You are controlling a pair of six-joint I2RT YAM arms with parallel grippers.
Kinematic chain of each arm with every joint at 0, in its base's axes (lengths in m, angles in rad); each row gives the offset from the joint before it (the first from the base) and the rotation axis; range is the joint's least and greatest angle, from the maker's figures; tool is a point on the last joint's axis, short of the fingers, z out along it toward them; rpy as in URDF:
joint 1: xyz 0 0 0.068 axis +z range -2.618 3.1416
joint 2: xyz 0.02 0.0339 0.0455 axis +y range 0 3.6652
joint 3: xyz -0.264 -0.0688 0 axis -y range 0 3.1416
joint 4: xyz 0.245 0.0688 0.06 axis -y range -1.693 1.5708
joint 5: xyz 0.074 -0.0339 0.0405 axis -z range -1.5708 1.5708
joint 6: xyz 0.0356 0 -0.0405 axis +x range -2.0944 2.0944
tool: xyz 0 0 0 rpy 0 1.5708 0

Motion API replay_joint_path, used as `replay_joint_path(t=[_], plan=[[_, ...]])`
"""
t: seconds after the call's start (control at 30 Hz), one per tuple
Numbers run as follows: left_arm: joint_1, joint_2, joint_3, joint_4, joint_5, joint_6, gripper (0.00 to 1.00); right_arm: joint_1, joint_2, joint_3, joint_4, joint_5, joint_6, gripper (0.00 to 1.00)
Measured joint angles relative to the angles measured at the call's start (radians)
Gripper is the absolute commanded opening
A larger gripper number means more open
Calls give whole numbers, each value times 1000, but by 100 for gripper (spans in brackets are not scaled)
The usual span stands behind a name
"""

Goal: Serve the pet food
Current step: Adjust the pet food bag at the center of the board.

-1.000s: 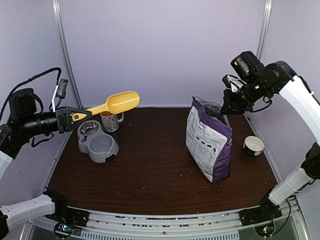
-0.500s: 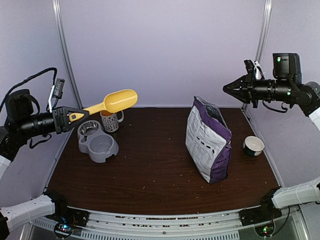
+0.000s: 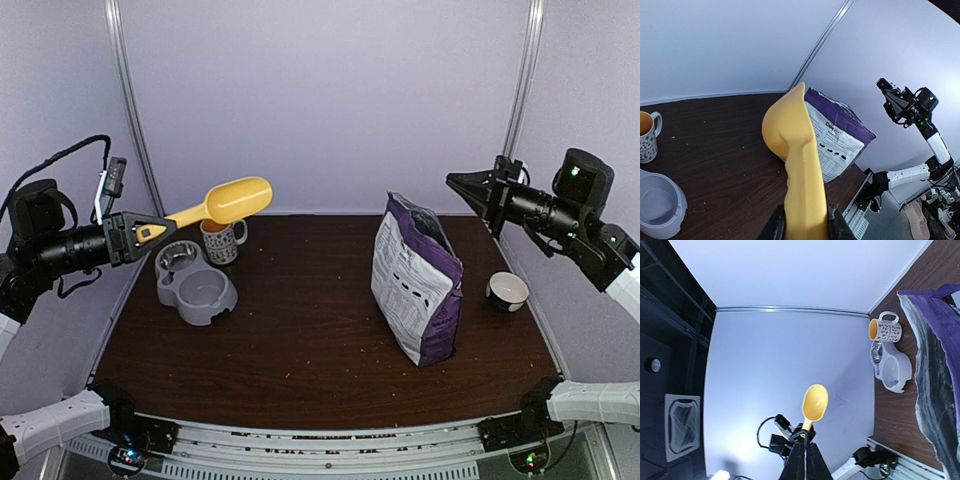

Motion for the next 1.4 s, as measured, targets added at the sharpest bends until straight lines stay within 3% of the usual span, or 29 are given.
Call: replay_joint_path(t=[0.33,0.43,0.57,0.67,0.77,0.87,1.07,1.4], plan=[[0,1,0,0,-13,-8,22,0,-44,-130,164,67,287,7],[0,1,0,0,-13,-11,22,0,-40,-133,175,78,312,9],[0,0,0,0,-14,-13,22,-7,-23,-112,143,81,265,20],[0,-2,0,0,-14,-14,22,-24,59,41,-27,82,86,26],[0,-4,0,0,-14,-15,22,-23,188,341,-303,148,-241,36],[0,-6,0,0,-14,-15,22,-7,240,513,-488,238,-512,41],[0,-10,0,0,-14,-16,23,84,303,576,-811,443,-871,51],[0,-10,-10,0,-16,-18,22,238,480,649,-1028,682,-1090,53]])
